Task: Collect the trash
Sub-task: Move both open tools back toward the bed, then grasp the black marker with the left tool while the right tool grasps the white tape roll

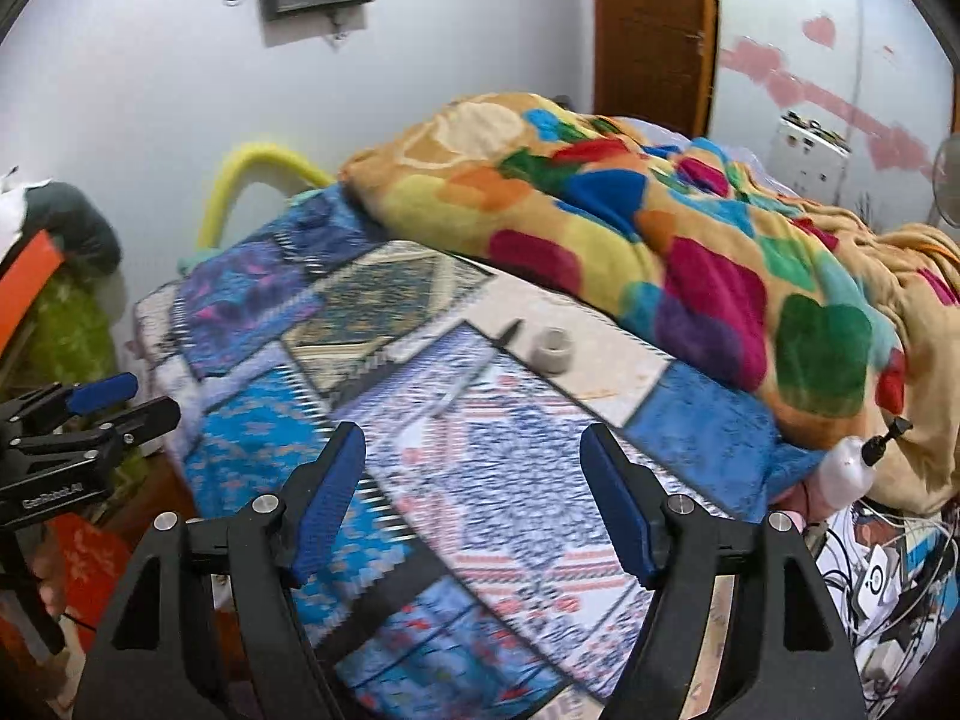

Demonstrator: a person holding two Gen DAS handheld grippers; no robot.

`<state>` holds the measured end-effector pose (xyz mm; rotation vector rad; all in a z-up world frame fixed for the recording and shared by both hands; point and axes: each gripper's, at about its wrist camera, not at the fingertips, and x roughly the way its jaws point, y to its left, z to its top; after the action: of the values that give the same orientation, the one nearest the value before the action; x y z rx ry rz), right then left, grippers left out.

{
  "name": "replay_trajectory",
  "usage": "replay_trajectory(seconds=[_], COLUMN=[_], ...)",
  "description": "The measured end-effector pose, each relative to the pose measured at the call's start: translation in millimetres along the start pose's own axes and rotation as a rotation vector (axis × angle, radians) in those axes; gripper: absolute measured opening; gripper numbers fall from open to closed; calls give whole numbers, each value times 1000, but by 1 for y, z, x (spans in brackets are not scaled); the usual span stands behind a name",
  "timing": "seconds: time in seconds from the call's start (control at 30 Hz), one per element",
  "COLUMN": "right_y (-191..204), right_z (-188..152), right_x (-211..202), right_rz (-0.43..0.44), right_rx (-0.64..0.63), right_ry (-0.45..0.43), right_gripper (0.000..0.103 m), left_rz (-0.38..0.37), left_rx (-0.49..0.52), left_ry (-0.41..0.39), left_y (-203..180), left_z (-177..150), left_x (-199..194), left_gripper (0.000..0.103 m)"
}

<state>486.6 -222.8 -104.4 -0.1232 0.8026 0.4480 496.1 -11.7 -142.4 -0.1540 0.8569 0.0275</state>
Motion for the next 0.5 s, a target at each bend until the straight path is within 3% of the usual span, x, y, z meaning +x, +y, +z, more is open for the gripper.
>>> replay_trajectory(seconds=[0.27,0.5], right_y=[-36,-52], right_z=[6,18], right_x=[48,97], right_rz=[-39,-5], right_rx=[38,76], right_ry=[39,72], right_gripper=[71,71], left_rz=[-39,-55], left_rx=[43,53], left_ry=[41,81], left_y=[-29,-36], left_z=[13,17], left_x=[58,104], left_gripper=[68,68])
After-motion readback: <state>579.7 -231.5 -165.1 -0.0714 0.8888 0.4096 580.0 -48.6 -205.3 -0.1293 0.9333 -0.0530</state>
